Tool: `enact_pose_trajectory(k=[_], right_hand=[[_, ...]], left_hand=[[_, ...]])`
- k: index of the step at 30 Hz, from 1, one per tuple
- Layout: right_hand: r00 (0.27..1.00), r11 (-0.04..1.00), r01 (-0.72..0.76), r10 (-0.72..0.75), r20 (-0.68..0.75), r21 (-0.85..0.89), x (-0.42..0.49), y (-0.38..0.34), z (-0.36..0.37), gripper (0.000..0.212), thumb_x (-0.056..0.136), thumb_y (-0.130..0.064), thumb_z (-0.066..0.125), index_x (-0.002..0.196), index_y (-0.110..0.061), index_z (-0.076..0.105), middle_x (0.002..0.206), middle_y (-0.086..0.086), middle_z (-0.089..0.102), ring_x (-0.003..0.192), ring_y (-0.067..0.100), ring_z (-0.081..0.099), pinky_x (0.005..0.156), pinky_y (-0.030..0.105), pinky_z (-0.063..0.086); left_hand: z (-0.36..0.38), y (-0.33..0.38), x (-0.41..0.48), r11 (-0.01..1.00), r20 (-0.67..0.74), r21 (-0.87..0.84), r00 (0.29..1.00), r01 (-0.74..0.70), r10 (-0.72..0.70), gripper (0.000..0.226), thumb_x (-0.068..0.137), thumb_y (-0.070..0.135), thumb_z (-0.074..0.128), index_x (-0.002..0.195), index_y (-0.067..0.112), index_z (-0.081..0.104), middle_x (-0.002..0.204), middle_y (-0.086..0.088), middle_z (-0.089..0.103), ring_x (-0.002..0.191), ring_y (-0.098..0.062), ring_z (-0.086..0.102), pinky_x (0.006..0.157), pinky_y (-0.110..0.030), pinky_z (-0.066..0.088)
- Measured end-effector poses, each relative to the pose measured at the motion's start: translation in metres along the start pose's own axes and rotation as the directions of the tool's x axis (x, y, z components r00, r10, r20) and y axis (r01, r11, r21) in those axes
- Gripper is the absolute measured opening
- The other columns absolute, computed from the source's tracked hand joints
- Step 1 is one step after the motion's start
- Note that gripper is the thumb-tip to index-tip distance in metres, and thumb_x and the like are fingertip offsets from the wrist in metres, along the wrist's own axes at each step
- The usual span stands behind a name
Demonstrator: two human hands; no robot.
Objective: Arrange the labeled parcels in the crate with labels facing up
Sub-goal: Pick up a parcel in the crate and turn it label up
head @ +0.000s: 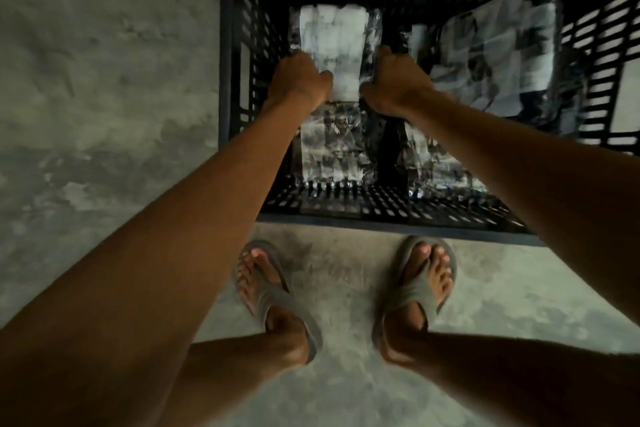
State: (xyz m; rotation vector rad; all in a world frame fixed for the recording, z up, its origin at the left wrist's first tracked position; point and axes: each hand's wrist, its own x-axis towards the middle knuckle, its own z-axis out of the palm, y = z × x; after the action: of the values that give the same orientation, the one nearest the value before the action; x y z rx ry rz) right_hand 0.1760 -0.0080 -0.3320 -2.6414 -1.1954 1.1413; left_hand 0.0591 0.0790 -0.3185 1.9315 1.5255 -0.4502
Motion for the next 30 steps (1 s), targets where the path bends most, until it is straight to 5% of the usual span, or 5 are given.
enact_pose_trajectory(k=[7,13,19,26,30], right_hand=[[0.978,0.97,-0.064,0.108,-0.179,0.235,0.027,0.006,0.033,0.076,0.085,-0.04,0.055,0.146,-0.006,0.028,0.132,0.021,0.057,0.115,0.043,0.059,0.089,0.047,0.052],[0.984,0.86,-0.143,0.178,-0.025,0.49,0.053,0.011,0.044,0.078,0.089,-0.038,0.06,0.149,0.001,0.029,0.151,0.023,0.041,0.134,0.04,0.045,0.108,0.044,0.043],[0.988,0.812,-0.131,0.153,0.009,0.569,0.076,0.018,0.052,0.085,0.088,-0.03,0.061,0.154,0.0,0.015,0.146,0.022,0.044,0.126,0.039,0.053,0.086,0.042,0.052],[0.985,0.697,-0.038,0.148,-0.091,0.716,0.065,0.015,0.045,0.071,0.084,-0.01,0.061,0.146,0.007,0.032,0.125,0.017,0.056,0.112,0.034,0.06,0.074,0.041,0.047],[0.966,0.647,0.066,0.148,-0.211,0.759,0.061,0.025,0.029,0.047,0.08,-0.009,0.06,0.123,0.007,0.05,0.117,0.028,0.064,0.104,0.043,0.066,0.082,0.052,0.055]], left_hand=[[0.018,-0.012,0.033,0.998,-0.064,-0.053,0.998,0.025,-0.028,0.047,0.091,0.035,0.05,0.118,0.0,0.065,0.122,-0.018,0.067,0.104,-0.033,0.067,0.056,-0.028,0.045],[0.027,-0.016,0.048,0.995,-0.065,-0.098,0.998,-0.013,0.006,0.055,0.09,0.037,0.052,0.132,0.002,0.057,0.136,-0.018,0.058,0.119,-0.034,0.059,0.083,-0.03,0.048],[0.036,-0.018,0.053,0.994,-0.073,-0.108,0.997,-0.005,-0.003,0.087,0.092,0.037,0.054,0.155,0.0,0.007,0.158,-0.018,0.03,0.14,-0.035,0.039,0.108,-0.036,0.04],[0.009,-0.014,0.027,0.91,0.093,-0.413,0.996,0.032,0.008,0.098,0.089,0.017,0.058,0.154,0.005,-0.014,0.161,-0.015,0.018,0.142,-0.033,0.032,0.103,-0.035,0.041],[-0.005,-0.005,0.014,0.878,0.04,-0.475,0.995,-0.065,0.095,0.089,0.09,0.02,0.054,0.156,0.006,-0.005,0.16,-0.013,0.022,0.14,-0.033,0.035,0.096,-0.034,0.042]])
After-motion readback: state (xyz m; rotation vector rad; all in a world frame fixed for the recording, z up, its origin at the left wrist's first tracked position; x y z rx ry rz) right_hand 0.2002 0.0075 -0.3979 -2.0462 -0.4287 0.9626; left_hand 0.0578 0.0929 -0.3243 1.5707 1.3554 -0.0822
